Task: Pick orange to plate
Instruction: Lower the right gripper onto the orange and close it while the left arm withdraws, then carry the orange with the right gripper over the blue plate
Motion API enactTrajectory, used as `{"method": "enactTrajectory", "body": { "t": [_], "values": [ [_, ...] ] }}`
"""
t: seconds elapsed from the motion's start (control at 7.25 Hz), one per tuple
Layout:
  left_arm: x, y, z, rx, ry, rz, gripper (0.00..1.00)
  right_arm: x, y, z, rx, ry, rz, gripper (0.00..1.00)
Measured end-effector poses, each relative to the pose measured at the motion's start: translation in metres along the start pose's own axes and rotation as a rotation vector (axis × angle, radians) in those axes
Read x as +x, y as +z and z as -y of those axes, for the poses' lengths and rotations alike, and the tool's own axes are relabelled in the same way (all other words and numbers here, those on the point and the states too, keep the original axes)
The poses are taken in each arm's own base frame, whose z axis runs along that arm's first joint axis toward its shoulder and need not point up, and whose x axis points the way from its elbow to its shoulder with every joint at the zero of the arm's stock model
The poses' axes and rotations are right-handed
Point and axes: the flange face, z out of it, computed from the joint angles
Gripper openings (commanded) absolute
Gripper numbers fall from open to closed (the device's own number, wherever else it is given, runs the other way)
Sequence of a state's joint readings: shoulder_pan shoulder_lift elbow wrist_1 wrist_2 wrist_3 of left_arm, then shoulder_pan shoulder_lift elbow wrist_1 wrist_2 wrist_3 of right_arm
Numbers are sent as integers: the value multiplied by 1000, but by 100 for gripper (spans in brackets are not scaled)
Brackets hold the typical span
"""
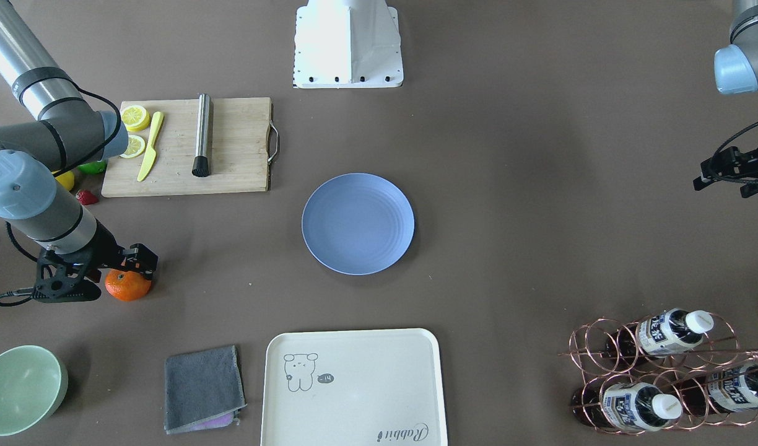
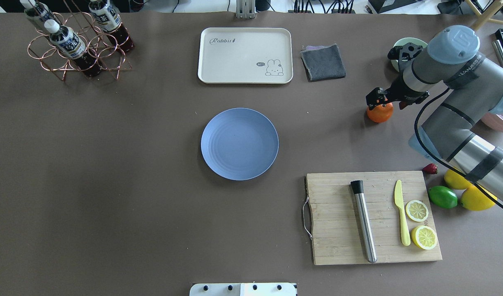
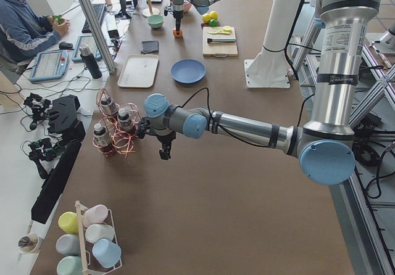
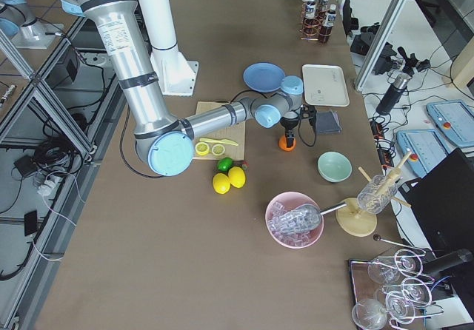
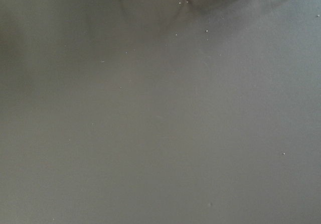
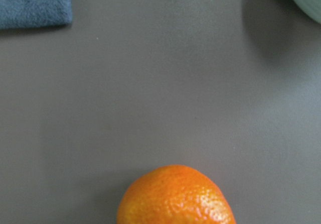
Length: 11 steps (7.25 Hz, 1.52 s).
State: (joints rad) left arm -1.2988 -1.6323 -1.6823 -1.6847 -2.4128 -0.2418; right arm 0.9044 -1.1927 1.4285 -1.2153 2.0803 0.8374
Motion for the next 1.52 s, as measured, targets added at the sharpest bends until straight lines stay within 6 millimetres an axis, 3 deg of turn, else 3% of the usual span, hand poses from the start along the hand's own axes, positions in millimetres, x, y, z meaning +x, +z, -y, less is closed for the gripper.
{"method": "enactTrajectory", "body": {
  "t": [0.14, 0.28, 0.41, 0.69, 0.83, 0.97, 1.1, 1.24, 1.52],
  "values": [
    [0, 0, 0, 1, 1, -1, 98, -3, 4, -3, -6, -2, -1, 98],
    [0, 0, -1, 1, 1, 0, 98, -5, 7, -5, -8, -5, -3, 65],
    [-1, 0, -1, 2, 1, 2, 98, -6, 8, -6, -7, -6, -5, 1],
    [-2, 0, -2, 2, 1, 6, 98, -13, 1, -5, 6, -7, 6, 0],
    [-2, 1, -2, 2, 1, 6, 98, -25, -8, -4, 19, -3, 23, 0],
    [-2, 1, -2, 2, 1, 6, 98, -50, -19, 0, 30, 28, 48, 0],
    [-2, 1, -2, 2, 0, 6, 98, -90, -28, 1, 34, 86, 71, 0],
    [-3, 1, -2, 1, 0, 6, 98, -147, -36, -3, 38, 164, 74, 0],
    [-3, 1, -2, 1, -2, 6, 98, -276, -45, -39, 56, 312, 47, 0]
  ]
}}
